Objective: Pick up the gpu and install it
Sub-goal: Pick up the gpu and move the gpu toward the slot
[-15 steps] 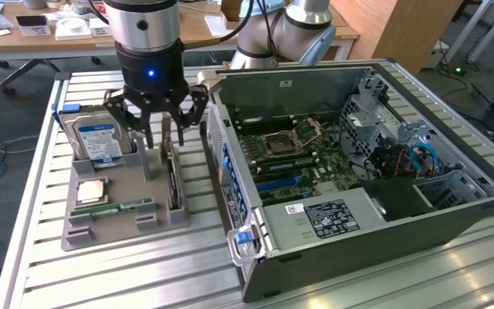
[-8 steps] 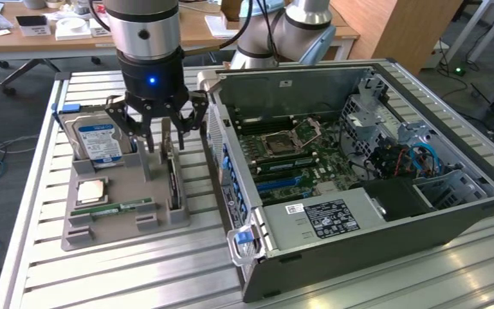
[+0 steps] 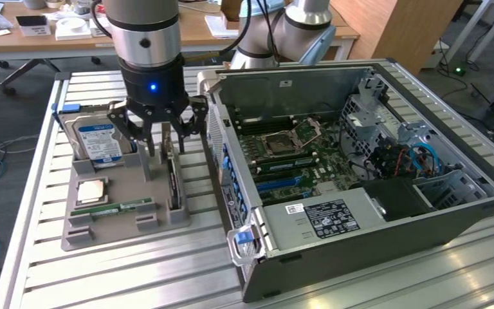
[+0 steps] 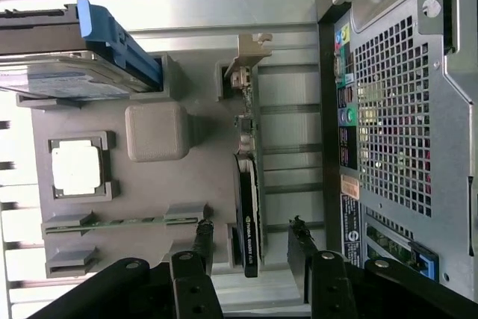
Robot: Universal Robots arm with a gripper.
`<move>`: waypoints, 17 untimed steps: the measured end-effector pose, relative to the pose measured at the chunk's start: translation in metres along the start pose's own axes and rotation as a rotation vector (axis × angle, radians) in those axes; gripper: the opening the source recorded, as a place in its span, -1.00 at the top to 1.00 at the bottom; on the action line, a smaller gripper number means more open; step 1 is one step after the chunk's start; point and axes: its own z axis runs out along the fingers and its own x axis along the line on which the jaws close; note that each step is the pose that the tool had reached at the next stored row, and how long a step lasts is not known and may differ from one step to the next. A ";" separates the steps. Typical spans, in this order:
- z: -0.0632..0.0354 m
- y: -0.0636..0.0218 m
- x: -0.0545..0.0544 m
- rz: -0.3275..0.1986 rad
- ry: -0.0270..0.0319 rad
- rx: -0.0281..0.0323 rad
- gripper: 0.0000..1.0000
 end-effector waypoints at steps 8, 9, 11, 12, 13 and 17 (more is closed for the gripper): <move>0.0021 -0.0001 0.000 0.000 0.0001 0.0001 -0.06; 0.0021 -0.0001 0.000 0.000 0.0001 0.0001 -0.06; 0.0024 -0.0001 0.000 0.000 -0.0001 -0.0001 -0.06; 0.0030 -0.0001 0.000 0.000 -0.0003 -0.0004 -0.06; 0.0035 -0.0001 0.000 0.000 -0.0003 -0.0003 -0.06; 0.0073 -0.0003 0.000 0.000 0.0000 0.0000 -0.06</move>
